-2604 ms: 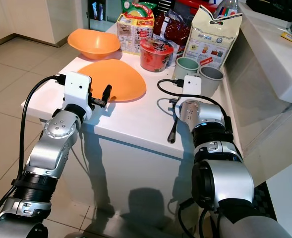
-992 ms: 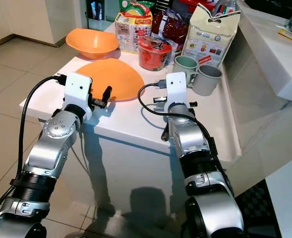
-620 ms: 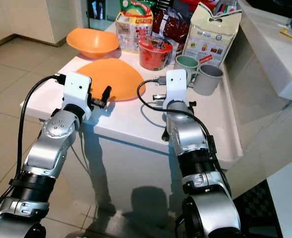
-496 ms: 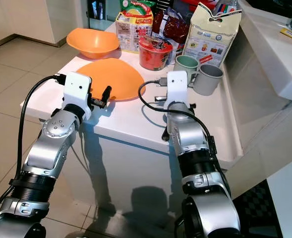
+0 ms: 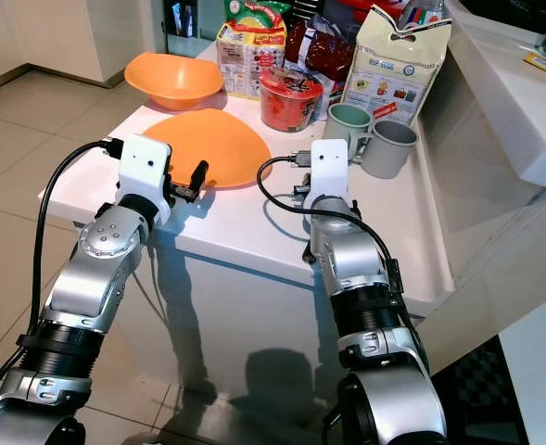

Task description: Setting the table

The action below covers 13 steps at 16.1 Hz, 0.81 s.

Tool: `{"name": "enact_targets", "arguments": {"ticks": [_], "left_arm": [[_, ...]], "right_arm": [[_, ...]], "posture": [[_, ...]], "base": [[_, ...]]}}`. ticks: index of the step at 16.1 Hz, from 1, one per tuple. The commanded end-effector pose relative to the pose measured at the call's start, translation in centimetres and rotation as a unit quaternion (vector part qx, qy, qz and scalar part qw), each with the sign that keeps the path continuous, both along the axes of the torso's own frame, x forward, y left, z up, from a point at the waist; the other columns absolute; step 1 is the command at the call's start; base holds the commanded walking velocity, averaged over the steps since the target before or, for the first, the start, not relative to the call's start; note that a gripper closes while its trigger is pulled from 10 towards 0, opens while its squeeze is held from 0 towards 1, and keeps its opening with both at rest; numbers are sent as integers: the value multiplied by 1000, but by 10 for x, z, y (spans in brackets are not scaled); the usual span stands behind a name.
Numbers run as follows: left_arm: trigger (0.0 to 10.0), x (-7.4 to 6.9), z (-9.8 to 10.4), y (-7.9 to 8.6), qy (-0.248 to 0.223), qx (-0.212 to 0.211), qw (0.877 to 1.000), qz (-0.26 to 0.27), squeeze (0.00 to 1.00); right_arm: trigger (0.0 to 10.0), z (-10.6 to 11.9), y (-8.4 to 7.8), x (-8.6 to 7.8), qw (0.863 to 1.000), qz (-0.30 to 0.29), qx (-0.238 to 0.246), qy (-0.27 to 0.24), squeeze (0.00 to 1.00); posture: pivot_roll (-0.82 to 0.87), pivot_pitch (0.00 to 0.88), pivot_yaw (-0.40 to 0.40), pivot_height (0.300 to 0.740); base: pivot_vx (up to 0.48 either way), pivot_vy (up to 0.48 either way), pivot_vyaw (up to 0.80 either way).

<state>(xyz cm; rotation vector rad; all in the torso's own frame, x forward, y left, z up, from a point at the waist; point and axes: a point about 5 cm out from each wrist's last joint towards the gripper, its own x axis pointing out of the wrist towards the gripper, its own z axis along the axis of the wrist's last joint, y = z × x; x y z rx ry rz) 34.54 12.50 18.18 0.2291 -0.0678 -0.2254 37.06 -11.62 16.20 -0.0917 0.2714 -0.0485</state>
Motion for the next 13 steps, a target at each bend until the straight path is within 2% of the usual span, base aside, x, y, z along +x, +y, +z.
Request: {"name": "enact_targets", "arguments": {"ticks": [1, 10, 11, 12, 13], "left_arm": [[10000, 1, 9, -7, -13, 5, 1000, -14, 0], [10000, 2, 8, -9, -10, 6, 1000, -19, 0], [10000, 2, 8, -9, -10, 6, 1000, -19, 0], [10000, 2, 7, -9, -9, 7, 1000, -18, 0], [10000, 1, 7, -9, -9, 7, 1000, -18, 0]], "right_arm": [[10000, 1, -5, 0, 1000, -9, 9, 4, 1000], [10000, 0, -4, 0, 1000, -10, 4, 10, 1000], [10000, -3, -4, 0, 1000, -12, -1, 24, 596], [10000, -5, -3, -1, 999, -11, 4, 34, 0], [10000, -6, -3, -1, 999, -10, 7, 37, 0]], "posture": [[183, 0, -106, 740], [181, 0, -100, 740], [181, 0, -99, 740], [181, 0, -100, 740], [180, 0, -98, 740]], "base": [[0, 0, 0], [0, 0, 0], [0, 0, 0], [0, 0, 0], [0, 0, 0]]}}
